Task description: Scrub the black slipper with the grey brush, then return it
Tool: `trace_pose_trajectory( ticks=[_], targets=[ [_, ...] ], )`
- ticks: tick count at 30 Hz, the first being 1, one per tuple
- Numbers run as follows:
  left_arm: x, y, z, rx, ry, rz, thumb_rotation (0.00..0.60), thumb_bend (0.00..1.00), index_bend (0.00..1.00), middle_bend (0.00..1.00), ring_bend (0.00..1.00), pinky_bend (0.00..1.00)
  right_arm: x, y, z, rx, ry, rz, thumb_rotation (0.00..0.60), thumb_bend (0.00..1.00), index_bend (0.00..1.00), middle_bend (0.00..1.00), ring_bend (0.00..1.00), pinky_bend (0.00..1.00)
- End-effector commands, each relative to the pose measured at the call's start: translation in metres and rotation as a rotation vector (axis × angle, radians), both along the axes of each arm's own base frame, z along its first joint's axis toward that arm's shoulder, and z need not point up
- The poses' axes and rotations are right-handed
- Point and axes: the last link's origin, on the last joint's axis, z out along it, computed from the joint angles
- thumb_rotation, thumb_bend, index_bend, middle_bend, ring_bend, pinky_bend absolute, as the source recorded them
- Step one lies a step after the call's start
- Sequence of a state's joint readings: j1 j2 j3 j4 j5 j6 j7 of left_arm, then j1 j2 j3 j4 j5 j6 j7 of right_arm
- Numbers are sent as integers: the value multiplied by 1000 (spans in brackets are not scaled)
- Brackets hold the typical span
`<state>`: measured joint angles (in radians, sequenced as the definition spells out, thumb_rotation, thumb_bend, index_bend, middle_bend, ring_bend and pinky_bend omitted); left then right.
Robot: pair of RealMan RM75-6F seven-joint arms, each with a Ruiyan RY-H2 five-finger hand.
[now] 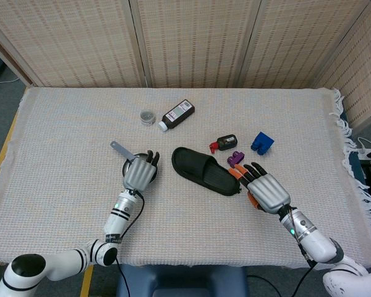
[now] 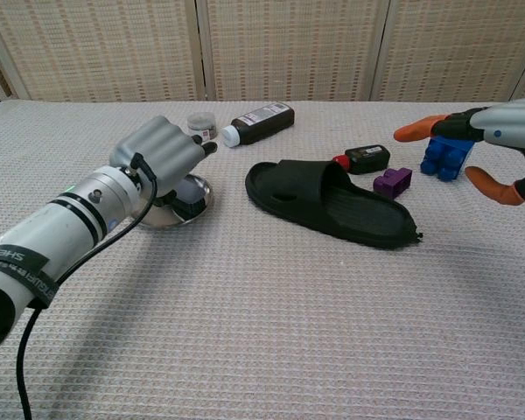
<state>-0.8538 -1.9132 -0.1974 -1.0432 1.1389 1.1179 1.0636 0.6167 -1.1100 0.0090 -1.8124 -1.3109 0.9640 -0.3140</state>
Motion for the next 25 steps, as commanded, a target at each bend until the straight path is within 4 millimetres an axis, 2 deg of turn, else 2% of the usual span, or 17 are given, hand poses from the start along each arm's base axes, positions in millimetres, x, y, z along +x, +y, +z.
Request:
trace_pose_trajectory(
  ticks=[1, 4, 6, 7, 9, 11, 13, 14, 16, 18, 21, 25],
  targets=[
    [0, -25, 35, -9, -130, -17, 600, 338, 102, 177, 748, 1000, -5, 5, 6, -18, -10, -10, 600, 684, 0, 0, 0, 0],
    [-7, -55, 62, -41, -246, -35, 600, 337, 91, 170, 737, 1000, -12, 14, 12, -42, -12, -25, 600, 674, 0, 0, 0, 0],
    [-23, -80, 87, -51, -318, -29, 600, 337, 74, 151, 685, 984, -20, 27, 18, -66, -3, -28, 600, 638, 0, 0, 0, 0],
    [-33, -92, 98, -59, -351, -12, 600, 337, 56, 129, 605, 933, -24, 35, 20, -79, 2, -32, 600, 612, 0, 0, 0, 0],
    [-61, -116, 121, -86, -436, 61, 600, 337, 22, 82, 425, 764, -33, 54, 26, -110, 5, -37, 600, 554, 0, 0, 0, 0],
    [-100, -146, 145, -141, -546, 184, 600, 339, 0, 15, 132, 434, -47, 81, 32, -156, -5, -46, 600, 474, 0, 0, 0, 0],
    [-139, -173, 166, -165, -689, 285, 600, 337, 0, 0, 14, 265, -64, 109, 37, -184, -44, -88, 600, 355, 0, 0, 0, 0],
    [-155, -184, 174, -156, -756, 314, 600, 337, 0, 0, 0, 214, -73, 120, 39, -197, -58, -109, 600, 303, 0, 0, 0, 0],
    [-187, -203, 189, -106, -865, 342, 600, 336, 0, 0, 0, 178, -90, 140, 45, -243, -69, -123, 600, 256, 0, 0, 0, 0],
    [-202, -210, 200, -86, -858, 345, 600, 335, 0, 0, 0, 161, -100, 152, 48, -291, -76, -121, 600, 222, 0, 0, 0, 0],
    [-200, -209, 216, -63, -890, 268, 600, 342, 0, 0, 0, 155, -100, 154, 50, -328, -64, -68, 600, 211, 0, 0, 0, 0],
    [-201, -214, 219, -72, -873, 278, 600, 345, 0, 0, 0, 156, -101, 157, 47, -307, -66, -81, 600, 208, 0, 0, 0, 0]
  ],
)
